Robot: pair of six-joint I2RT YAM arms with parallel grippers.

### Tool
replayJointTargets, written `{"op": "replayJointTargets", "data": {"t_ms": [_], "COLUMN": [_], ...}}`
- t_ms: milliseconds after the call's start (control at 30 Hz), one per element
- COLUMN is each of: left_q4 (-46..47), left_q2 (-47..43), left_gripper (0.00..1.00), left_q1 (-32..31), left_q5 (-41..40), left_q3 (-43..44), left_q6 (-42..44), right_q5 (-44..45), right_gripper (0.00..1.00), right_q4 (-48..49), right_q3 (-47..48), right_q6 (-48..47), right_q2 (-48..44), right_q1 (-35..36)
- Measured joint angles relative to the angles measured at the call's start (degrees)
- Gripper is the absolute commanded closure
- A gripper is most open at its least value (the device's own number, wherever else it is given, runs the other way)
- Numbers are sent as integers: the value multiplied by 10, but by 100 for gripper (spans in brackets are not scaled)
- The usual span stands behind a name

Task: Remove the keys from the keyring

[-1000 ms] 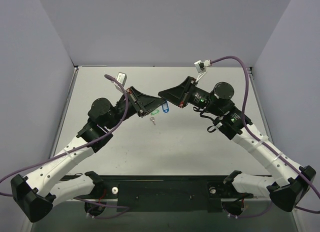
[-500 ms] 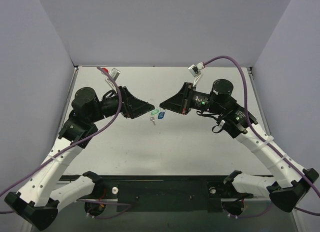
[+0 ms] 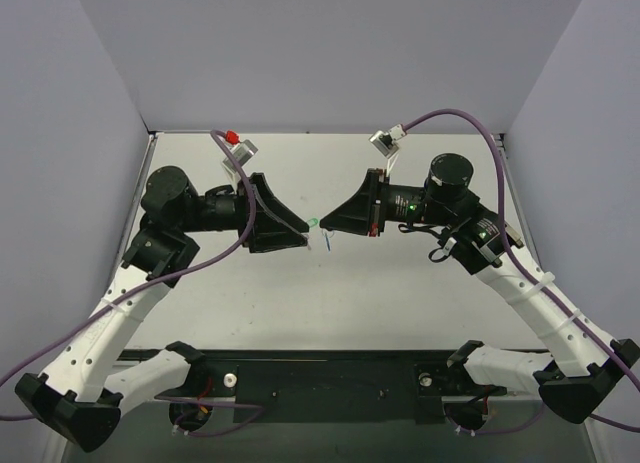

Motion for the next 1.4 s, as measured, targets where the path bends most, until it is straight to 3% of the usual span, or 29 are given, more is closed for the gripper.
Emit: {"op": "replayJointTargets", "data": {"t_ms": [367, 833, 967, 1100, 1400], "left_q4": [65, 77, 77, 73, 77], "left_q2": [27, 59, 62, 66, 65], "left_gripper": [44, 60, 71, 100, 100], "left_q1": [-25, -62, -67, -70, -80], "left_q5": [13, -18, -25, -38, -82], "left_q3": [0, 10, 12, 13, 14], "left_q6": [-33, -30, -28, -23, -42], "right_q5": [-7, -5, -5, -9, 16], "right_gripper": [100, 100, 100, 100, 100], "right_q4": [5, 21, 28, 37, 43], "right_q3": [2, 2, 2, 2, 2], "right_q6": [3, 13, 18, 27, 25], "right_q2": [0, 0, 0, 0, -9], "right_q1": [0, 0, 0, -1, -4]}}
